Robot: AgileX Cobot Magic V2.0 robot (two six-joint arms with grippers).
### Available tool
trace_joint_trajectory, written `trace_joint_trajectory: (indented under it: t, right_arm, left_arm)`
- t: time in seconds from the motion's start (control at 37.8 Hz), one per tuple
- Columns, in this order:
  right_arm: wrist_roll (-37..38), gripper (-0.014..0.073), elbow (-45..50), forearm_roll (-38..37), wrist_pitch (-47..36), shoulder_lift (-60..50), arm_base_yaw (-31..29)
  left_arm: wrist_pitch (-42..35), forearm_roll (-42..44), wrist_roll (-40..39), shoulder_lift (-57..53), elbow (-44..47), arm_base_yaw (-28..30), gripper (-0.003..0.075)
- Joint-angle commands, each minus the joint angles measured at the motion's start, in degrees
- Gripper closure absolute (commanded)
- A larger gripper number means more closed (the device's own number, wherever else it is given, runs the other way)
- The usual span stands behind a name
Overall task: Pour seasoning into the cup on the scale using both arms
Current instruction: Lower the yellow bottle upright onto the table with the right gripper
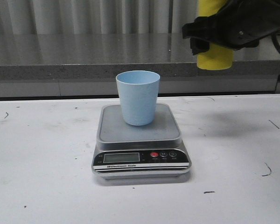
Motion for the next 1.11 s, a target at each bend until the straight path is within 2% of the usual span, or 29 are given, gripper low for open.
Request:
trace_joint_trajectory:
  t: [0.0,0.08,0.19,0.29,0.53,0.98,1.03,1.08]
  right_arm:
    - [3.40,0.0499,4.54,-2.84,-10.66,-7.63,0.44]
    - [10.69,0.0499,12.66,-10.36,-18.18,-9.90,0.43]
    - [19.68,0.0499,19.58,-21.39,-26.66,-7.51,0.43]
    - [20.78,0.0499,21.46,-21.60,-34.81,-0.64,0.43]
    - [27.42,0.0499,21.46,-21.60,-42.63,10.11,0.43]
    - [23.62,0.0490,21.53,-21.41,-45.44,14.27,0.37]
    - [23.62,0.0433,21.53,-21.41,-45.44,14.27,0.37]
    - [23.62,0.0302,21.53,-21.41,-45.82,14.27,0.37]
  left_arm:
    - [-5.10,-0.65,-0.55,0.70,-1.40,0.03,0.0740]
    - [-5.10,-0.65,-0.55,0.70,-1.40,0.03,0.0740]
    - [-5.10,-0.65,-0.55,0.70,-1.40,0.03,0.0740]
    - [-5.10,-0.65,-0.55,0.70,-1.40,0.03,0.0740]
    - [-5.10,-0.65,-0.55,0.70,-1.40,0.03,0.0740]
    - [-5.10,-0.65,-0.55,0.70,-1.40,0.03,0.0740]
    - [-5.10,-0.65,-0.55,0.70,-1.40,0.03,0.0740]
    - [-5.10,-0.65,-0.55,0.70,-1.40,0.03,0.0740]
